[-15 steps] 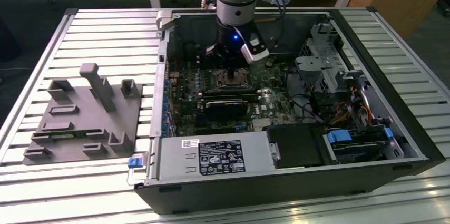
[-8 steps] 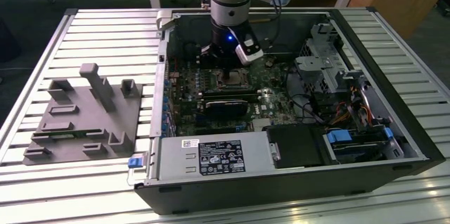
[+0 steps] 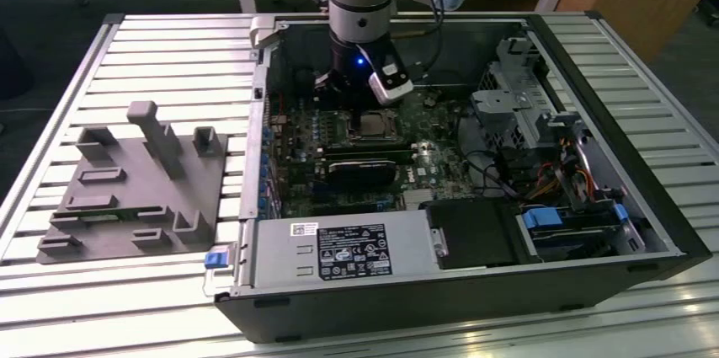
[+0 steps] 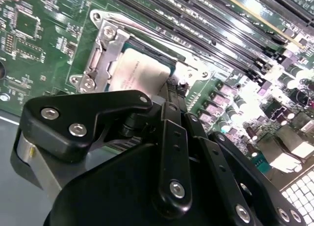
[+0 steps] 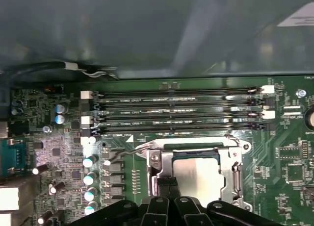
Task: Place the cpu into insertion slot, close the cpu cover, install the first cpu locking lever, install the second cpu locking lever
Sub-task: 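Close the cpu cover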
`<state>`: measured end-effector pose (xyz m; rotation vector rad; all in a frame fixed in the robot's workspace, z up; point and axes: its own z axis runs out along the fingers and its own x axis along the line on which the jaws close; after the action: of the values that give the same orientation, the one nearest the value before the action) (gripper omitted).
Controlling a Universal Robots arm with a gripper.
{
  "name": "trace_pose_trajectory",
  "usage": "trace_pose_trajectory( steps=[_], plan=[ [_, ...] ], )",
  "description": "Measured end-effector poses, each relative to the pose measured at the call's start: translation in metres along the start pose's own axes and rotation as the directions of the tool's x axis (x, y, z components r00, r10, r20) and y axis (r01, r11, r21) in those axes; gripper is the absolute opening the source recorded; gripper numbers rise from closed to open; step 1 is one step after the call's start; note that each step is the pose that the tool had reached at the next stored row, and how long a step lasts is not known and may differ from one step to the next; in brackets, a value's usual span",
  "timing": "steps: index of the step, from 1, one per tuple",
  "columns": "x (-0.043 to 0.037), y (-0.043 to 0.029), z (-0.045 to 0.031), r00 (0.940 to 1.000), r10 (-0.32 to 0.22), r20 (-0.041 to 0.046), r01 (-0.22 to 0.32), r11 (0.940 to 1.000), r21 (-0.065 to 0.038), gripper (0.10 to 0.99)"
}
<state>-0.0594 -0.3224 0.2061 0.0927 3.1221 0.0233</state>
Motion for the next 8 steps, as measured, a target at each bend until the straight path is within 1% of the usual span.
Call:
trace_pose_trajectory(
  steps=[4,8],
  plan=[
    [0.0016,-0.0003,0.0021,1.0000,0.000,-0.0003,0.000,1.0000,-0.008,0.106],
    [0.0021,-0.0005,0.0047,1.0000,0.000,-0.0005,0.000,0.9999,-0.010,0.106]
  ],
)
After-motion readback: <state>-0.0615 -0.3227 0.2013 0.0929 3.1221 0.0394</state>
